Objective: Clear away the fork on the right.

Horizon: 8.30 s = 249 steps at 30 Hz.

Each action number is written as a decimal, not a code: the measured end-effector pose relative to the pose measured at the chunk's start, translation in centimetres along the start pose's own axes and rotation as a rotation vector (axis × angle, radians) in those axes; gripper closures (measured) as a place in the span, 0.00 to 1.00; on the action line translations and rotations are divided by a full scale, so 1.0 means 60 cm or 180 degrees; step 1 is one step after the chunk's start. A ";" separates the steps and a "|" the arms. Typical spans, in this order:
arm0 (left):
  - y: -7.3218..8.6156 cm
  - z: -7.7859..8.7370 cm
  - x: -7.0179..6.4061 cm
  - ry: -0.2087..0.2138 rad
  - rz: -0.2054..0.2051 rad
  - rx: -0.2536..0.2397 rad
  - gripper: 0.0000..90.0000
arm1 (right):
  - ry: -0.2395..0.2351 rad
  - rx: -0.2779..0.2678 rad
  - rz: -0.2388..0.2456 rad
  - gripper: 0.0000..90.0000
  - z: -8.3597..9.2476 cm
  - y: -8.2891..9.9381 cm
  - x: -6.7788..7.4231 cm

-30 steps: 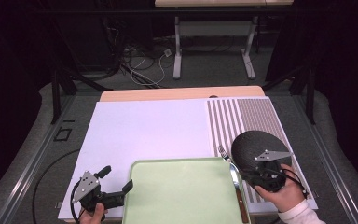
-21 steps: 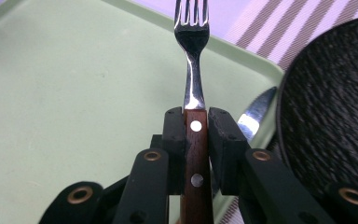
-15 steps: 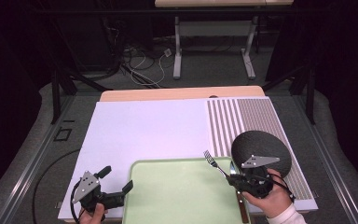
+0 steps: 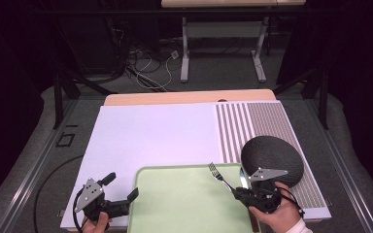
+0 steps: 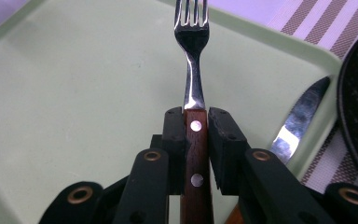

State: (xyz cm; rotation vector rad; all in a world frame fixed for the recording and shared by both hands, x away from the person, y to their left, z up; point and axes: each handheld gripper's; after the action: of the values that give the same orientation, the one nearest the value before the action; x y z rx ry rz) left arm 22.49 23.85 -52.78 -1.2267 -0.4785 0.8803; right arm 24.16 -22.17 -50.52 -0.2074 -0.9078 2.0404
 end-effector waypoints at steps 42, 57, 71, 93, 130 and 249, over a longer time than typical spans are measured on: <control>-0.001 0.000 0.000 0.0021 -0.0024 0.0006 0.01 | -0.0177 0.0546 0.0046 0.80 -0.066 0.023 0.021; -0.001 -0.001 0.000 0.0024 -0.0032 0.0013 0.01 | -0.0258 0.0106 0.0332 0.91 -0.060 0.019 0.028; -0.001 -0.001 0.001 0.0029 -0.0026 0.0008 0.01 | -0.0475 0.0353 0.0477 1.00 -0.090 0.024 0.041; 0.000 -0.001 0.002 0.0018 -0.0008 0.0005 0.01 | -0.0211 0.0299 0.0129 1.00 -0.080 0.019 -0.006; 0.000 -0.001 0.002 0.0025 -0.0018 0.0013 0.01 | -0.0120 0.0319 -0.0097 1.00 -0.065 0.024 -0.036; 0.000 0.000 0.002 0.0017 -0.0014 0.0011 0.01 | 0.0980 -0.0591 -0.0015 0.00 0.067 0.057 -0.167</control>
State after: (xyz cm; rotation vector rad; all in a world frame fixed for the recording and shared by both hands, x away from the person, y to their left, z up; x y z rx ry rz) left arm 22.57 23.95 -52.80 -1.2241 -0.4750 0.8734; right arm 26.21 -33.24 -51.75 -0.6025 -0.8989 1.8534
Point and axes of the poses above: each handheld gripper's, and its own axes: z roughly backward along the jaws, y roughly out of its underside, x roughly to its left, and after that the axes turned 1 degree about y, right-handed
